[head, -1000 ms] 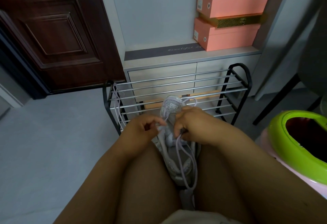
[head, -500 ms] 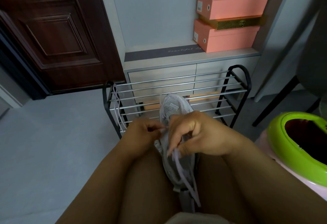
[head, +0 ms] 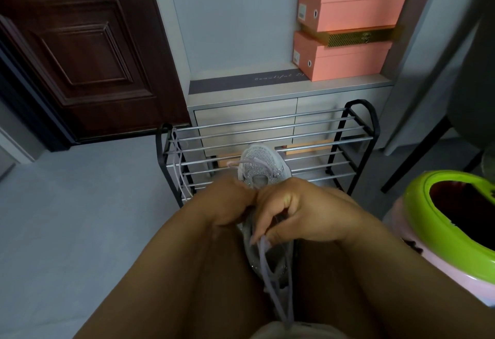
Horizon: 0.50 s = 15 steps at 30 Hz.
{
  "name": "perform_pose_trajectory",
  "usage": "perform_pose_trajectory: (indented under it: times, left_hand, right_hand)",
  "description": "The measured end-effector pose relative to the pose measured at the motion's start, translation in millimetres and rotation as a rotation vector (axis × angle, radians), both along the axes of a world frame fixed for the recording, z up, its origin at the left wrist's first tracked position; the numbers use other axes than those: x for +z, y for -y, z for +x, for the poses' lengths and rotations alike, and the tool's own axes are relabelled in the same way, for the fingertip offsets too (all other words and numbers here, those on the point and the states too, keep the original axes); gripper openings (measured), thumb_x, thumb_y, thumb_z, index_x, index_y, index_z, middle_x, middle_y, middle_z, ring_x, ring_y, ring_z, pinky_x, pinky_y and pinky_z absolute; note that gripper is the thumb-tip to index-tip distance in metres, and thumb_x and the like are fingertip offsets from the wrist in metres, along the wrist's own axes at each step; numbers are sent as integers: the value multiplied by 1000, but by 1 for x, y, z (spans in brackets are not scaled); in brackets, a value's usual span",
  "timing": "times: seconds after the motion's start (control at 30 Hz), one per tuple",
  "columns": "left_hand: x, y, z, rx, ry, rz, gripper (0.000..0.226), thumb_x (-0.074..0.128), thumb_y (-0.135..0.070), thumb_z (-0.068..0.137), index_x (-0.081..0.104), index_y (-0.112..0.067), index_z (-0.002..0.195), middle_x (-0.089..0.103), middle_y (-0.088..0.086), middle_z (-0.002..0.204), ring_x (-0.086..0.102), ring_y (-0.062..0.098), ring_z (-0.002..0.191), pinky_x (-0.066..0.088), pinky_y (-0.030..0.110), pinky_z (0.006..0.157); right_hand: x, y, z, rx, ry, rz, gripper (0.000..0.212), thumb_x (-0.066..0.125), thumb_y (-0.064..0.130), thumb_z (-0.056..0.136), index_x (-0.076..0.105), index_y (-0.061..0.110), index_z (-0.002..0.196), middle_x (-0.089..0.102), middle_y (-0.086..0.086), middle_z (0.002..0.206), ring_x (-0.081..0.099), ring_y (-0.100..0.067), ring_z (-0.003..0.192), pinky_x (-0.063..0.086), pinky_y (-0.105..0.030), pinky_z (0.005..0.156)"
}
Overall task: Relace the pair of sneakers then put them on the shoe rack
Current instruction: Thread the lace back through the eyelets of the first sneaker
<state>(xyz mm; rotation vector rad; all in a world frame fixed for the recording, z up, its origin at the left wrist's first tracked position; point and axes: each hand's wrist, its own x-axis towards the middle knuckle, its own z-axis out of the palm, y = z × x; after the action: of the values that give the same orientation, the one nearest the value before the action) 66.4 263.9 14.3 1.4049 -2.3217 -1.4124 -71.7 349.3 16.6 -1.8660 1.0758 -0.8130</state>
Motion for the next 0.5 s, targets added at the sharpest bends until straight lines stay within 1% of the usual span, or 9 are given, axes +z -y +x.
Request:
perform_pose_trajectory:
  times: [0.07,0.1,0.13,0.17,0.2,0.23,0.3,0.37,0.5]
  left_hand:
    - [-2,-2,-5,47,-40,60,27,46,-10,96,62,6,111,66,22,108,64,27,82,42,13,51]
    - [-2,-5,-6,84,-70,132,27,46,-8,96,63,1,115,65,19,114,64,27,95,42,13,59]
    - [-7,-6,-7,100,-127,171,25,47,-7,96,67,-2,110,68,16,108,66,24,93,43,14,62]
    - [-8,-9,-6,101,-198,246,23,48,-5,94,72,-4,94,70,13,87,67,20,73,45,19,55]
    - [-10,-11,-5,94,-299,343,30,50,-4,92,72,-7,73,63,8,59,57,16,45,38,22,38]
    - [-14,-12,-3,151,-397,424,37,51,-4,90,68,-10,57,47,1,41,38,11,30,24,18,32]
    - [-25,-11,0,216,-528,528,34,52,-6,88,63,-7,55,29,-3,35,20,6,27,11,13,37]
    - [-27,-13,1,211,-570,527,31,53,-6,87,63,-4,57,26,-2,36,18,7,28,10,15,40]
    - [-20,-19,4,162,-590,515,41,57,-3,82,61,-12,42,28,-3,37,19,7,31,6,23,45]
  right_hand:
    - [0,-2,-1,1,-25,15,21,76,1,72,73,3,93,67,13,83,64,-2,80,47,-19,76]
    - [1,-2,-4,-22,-34,33,22,76,1,72,74,7,93,67,13,80,62,-3,77,47,-20,74]
    - [1,-1,-9,-71,-37,53,25,77,1,71,73,13,93,65,13,78,59,-6,73,46,-23,70]
    - [0,1,-14,-140,-41,68,31,78,0,70,70,20,92,62,13,76,55,-9,69,45,-27,66]
    - [-1,3,-21,-210,-55,75,37,78,-1,68,65,24,93,58,12,76,51,-10,68,43,-30,63]
    - [-4,5,-25,-268,-95,78,41,78,-1,67,61,25,94,53,10,76,49,-9,67,42,-31,61]
    - [-9,10,-30,-346,-232,83,41,78,4,66,57,26,94,48,9,74,46,-6,64,40,-30,59]
    - [-14,14,-31,-386,-288,100,36,77,7,67,57,24,93,49,7,71,45,-4,59,38,-25,56]
    - [-23,20,-31,-485,-277,87,32,74,1,69,56,17,90,53,4,68,47,-2,52,42,-23,51]
